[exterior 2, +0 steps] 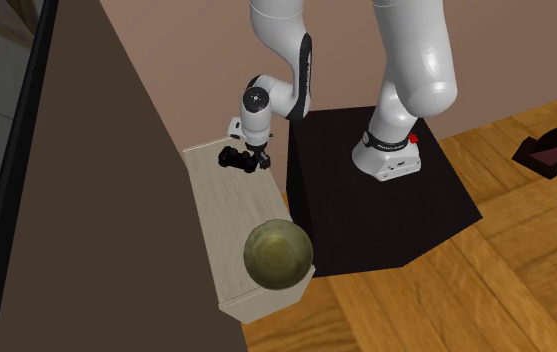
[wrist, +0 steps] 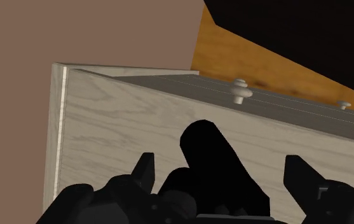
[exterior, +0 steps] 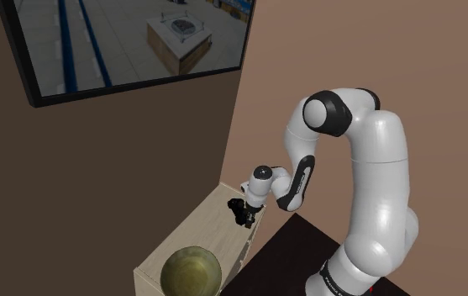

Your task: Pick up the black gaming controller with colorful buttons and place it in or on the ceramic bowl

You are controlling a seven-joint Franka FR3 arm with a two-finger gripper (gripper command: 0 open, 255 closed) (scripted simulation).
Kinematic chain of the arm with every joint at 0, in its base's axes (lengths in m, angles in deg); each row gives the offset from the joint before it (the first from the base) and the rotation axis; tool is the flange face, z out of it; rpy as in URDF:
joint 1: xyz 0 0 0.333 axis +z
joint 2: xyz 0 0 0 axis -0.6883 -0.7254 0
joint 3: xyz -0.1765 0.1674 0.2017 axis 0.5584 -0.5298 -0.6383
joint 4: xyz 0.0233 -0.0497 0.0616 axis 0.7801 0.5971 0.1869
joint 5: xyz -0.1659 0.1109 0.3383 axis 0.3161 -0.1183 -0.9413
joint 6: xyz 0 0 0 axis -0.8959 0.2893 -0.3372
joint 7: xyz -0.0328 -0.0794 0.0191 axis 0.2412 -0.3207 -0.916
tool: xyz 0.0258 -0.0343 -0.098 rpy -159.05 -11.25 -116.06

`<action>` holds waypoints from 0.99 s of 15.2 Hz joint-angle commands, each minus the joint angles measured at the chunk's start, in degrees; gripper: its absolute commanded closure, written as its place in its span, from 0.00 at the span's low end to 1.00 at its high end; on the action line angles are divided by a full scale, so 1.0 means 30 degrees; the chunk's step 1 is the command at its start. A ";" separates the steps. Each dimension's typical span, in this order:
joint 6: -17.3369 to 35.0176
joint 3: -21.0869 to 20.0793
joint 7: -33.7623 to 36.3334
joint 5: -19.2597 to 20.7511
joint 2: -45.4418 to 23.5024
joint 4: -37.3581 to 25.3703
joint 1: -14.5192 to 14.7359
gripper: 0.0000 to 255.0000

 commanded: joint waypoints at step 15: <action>-0.0687 -0.0897 -0.2448 -0.2141 0.1533 0.1076 -0.0872 1.00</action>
